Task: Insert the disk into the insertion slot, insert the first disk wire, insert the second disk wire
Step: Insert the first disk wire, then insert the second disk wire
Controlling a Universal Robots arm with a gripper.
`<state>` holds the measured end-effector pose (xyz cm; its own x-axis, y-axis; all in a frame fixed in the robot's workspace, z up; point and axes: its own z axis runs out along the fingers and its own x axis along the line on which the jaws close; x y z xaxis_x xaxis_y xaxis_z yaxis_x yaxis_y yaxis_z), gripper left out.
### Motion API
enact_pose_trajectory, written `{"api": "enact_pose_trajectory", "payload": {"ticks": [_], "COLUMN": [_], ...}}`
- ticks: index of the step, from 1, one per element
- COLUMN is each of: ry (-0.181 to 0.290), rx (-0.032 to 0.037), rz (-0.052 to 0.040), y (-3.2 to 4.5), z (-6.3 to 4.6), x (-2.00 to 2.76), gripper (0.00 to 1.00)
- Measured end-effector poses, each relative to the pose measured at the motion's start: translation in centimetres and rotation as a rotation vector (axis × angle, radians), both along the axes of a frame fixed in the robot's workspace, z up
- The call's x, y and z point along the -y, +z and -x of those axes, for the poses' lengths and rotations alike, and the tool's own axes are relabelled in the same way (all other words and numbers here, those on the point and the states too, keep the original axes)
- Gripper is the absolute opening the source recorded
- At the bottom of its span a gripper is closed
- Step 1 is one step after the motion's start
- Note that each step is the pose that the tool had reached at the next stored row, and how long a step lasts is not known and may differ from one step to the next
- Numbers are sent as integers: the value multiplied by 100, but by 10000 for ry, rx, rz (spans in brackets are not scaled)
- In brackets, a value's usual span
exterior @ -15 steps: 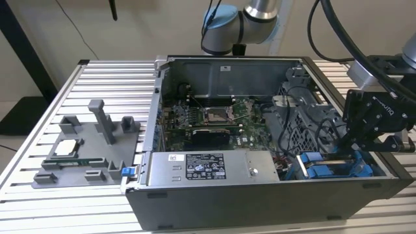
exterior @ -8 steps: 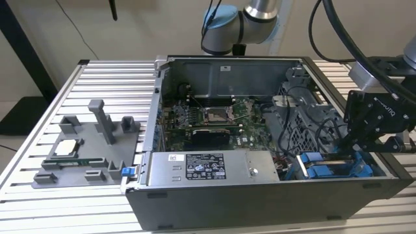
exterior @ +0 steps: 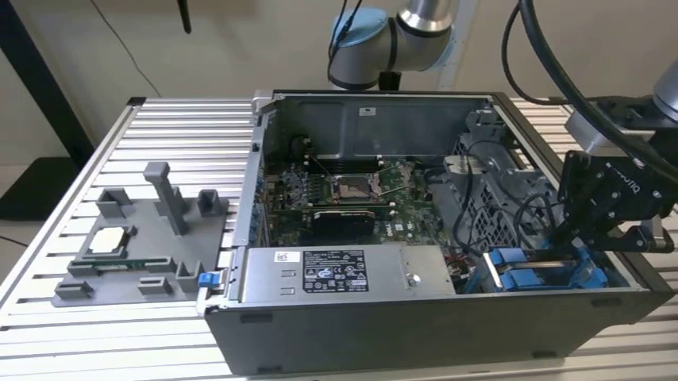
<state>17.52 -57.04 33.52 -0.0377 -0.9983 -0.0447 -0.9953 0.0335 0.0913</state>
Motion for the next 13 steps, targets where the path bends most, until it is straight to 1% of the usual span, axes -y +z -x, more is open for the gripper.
{"api": "enact_pose_trajectory", "payload": {"ticks": [2,3,5,6,7,13], "ry": [-2,-3,-2,-3,-4,-5], "rx": [-16,-19,-18,-19,-20,-19], "rz": [1,-9,-13,-16,-37,-38], "y": [-29,-46,-50,-41,-12,261], "z": [0,0,-1,-1,-1,0], "x": [-1,0,-1,0,0,-1], "gripper": [0,100,100,100,100,100]}}
